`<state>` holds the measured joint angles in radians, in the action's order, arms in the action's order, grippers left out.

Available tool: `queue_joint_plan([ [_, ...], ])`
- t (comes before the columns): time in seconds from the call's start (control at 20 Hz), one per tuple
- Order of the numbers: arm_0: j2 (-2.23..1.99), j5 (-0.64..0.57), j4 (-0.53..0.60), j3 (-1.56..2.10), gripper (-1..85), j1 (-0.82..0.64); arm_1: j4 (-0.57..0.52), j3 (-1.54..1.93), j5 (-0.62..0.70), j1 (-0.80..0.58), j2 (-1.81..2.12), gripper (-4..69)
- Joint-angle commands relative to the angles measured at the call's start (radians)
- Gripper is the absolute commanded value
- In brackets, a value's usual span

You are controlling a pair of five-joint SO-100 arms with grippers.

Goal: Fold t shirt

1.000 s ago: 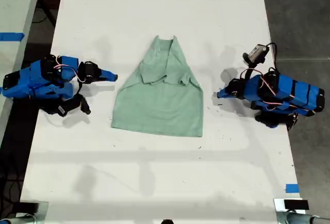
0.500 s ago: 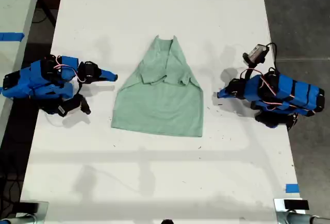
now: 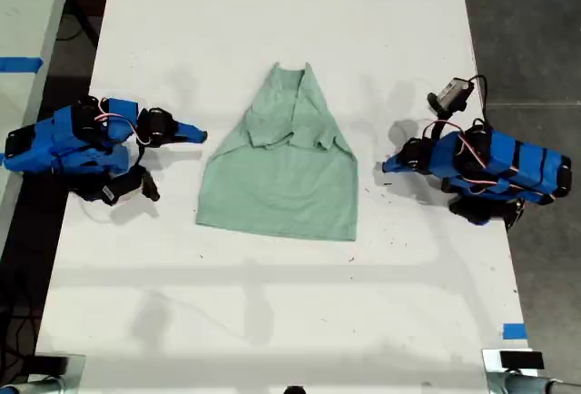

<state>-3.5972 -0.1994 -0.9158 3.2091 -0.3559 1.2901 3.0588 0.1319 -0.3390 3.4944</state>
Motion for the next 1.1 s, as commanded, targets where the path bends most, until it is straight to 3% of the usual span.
queue_joint_plan([
  [0.0,-0.005,0.017,0.008,0.008,-0.2,0.014,-0.035,0.051,0.015,0.002,0.014,-1.5],
  [1.05,-0.005,0.017,0.006,0.008,-0.2,0.017,-0.035,0.051,0.017,0.003,0.014,-1.5],
])
